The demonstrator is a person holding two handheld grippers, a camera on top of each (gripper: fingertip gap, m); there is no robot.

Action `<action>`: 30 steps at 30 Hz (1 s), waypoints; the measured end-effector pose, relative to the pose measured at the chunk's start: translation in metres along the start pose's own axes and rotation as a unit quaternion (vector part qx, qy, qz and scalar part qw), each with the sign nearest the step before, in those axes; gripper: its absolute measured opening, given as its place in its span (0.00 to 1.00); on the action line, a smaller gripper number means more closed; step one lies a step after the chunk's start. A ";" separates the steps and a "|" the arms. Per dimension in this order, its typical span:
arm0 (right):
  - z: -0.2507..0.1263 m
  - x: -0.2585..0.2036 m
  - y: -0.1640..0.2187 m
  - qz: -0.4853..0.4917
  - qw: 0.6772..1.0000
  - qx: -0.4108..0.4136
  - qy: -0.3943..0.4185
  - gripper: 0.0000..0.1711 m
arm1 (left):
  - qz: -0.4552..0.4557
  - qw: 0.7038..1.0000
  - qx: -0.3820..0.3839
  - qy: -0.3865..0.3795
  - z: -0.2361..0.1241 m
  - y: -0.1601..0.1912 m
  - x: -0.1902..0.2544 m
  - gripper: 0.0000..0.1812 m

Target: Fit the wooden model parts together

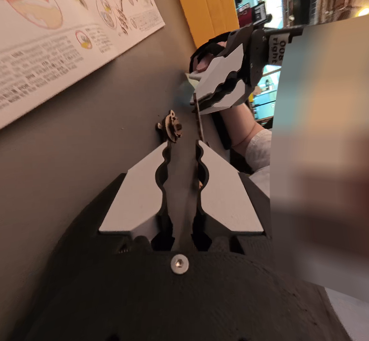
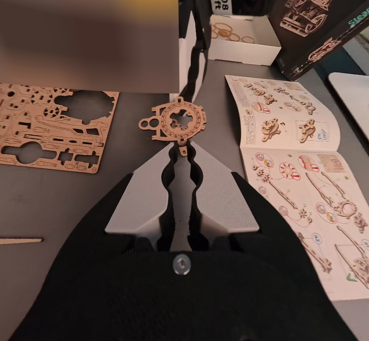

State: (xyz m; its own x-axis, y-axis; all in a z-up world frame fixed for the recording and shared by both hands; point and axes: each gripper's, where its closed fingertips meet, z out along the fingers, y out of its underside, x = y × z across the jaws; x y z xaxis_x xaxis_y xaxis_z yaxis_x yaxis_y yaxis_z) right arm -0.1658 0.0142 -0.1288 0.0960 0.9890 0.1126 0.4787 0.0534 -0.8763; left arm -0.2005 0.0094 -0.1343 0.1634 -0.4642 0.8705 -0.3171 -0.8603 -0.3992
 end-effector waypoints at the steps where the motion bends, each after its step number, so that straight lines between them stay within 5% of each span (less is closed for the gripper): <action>1: 0.000 0.000 0.000 0.007 1.000 0.002 -0.008 0.04 | 0.013 1.000 0.000 -0.013 -0.002 -0.001 -0.003 0.13; 15: 0.009 -0.004 0.008 -0.004 0.995 -0.057 -0.082 0.04 | 0.136 0.982 -0.080 -0.100 -0.004 0.008 -0.016 0.13; 30: 0.010 0.000 0.015 -0.018 0.991 -0.093 -0.097 0.04 | 0.135 0.982 -0.079 -0.101 0.003 0.008 -0.017 0.10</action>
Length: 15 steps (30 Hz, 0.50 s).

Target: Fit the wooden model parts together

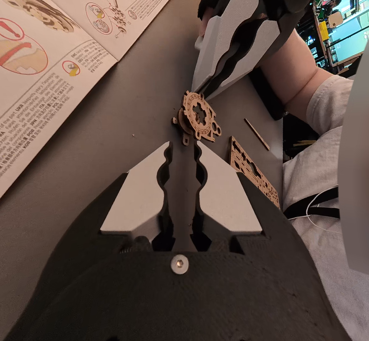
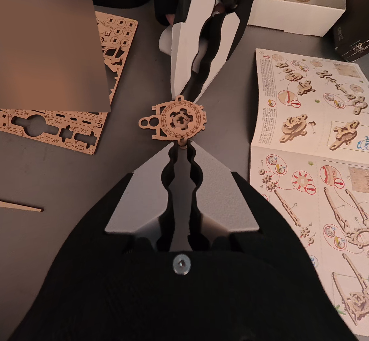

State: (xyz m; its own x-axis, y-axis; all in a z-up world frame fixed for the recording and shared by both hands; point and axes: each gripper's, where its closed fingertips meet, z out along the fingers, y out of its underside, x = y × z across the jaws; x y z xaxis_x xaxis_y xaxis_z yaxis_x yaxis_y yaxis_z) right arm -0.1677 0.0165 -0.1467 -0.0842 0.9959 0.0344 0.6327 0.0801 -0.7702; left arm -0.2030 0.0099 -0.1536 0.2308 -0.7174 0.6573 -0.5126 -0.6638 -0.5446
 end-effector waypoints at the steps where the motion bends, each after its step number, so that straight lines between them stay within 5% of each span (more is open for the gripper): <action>1: 0.001 0.000 0.001 0.000 1.000 -0.002 0.000 0.04 | -0.002 1.000 0.002 0.001 0.000 0.000 0.000 0.10; 15: 0.003 -0.003 0.002 -0.005 1.000 -0.011 -0.003 0.05 | -0.007 1.000 0.012 0.004 -0.006 -0.003 -0.002 0.09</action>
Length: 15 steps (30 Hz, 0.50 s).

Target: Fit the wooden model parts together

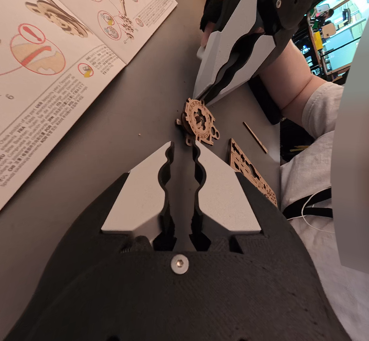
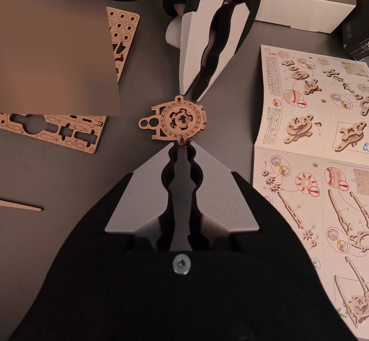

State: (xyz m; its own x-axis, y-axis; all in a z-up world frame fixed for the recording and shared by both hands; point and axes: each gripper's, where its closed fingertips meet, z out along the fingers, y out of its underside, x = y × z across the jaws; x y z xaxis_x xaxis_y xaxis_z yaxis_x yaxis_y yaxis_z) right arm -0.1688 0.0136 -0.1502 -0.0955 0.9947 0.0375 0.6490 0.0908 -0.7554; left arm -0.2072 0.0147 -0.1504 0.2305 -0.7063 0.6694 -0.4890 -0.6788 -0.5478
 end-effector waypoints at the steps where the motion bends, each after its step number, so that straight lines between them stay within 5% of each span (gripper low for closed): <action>1: 0.000 0.000 0.000 0.001 1.000 0.000 0.000 0.04 | 0.000 1.000 -0.004 0.001 0.001 0.001 0.000 0.09; 15: -0.004 0.001 -0.005 -0.005 0.999 -0.017 -0.027 0.04 | 0.010 1.000 -0.015 -0.003 -0.004 -0.003 -0.001 0.09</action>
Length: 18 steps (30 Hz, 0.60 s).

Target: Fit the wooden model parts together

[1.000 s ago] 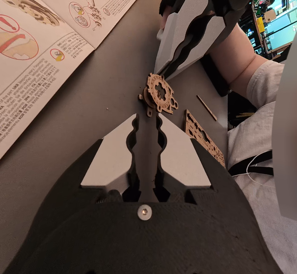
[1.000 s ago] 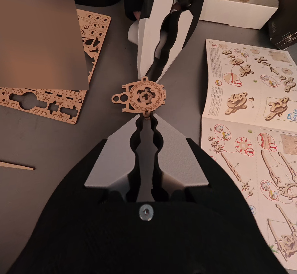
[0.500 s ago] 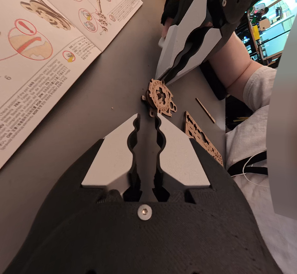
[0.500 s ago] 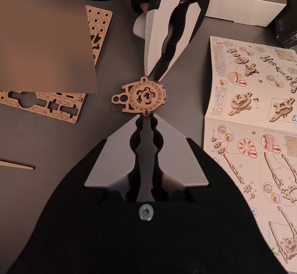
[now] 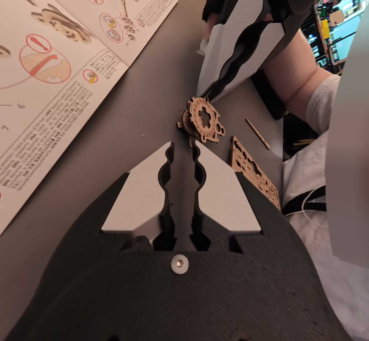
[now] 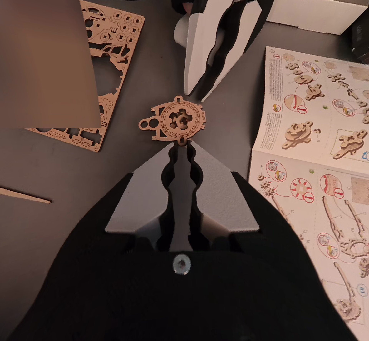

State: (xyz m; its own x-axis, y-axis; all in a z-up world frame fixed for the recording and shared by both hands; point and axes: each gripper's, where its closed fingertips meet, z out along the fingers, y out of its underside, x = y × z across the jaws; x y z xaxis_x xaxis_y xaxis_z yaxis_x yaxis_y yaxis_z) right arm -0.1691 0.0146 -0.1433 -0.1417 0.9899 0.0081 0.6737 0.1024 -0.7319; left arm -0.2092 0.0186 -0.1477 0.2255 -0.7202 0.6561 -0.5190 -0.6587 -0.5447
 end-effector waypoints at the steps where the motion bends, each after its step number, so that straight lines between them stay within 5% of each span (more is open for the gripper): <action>1: -0.001 0.000 -0.001 -0.002 1.000 0.002 -0.001 0.04 | 0.001 1.000 -0.002 0.005 0.000 -0.001 0.002 0.09; 18: 0.000 -0.004 0.003 -0.012 1.000 -0.002 -0.006 0.04 | 0.018 0.999 -0.034 0.009 0.009 0.011 0.007 0.11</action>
State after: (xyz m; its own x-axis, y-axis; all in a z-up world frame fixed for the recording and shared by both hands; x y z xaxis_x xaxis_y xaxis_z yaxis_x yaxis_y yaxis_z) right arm -0.1671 0.0111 -0.1455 -0.1661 0.9860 0.0168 0.6733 0.1258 -0.7286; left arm -0.2058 0.0043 -0.1532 0.1908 -0.7386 0.6465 -0.5821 -0.6155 -0.5314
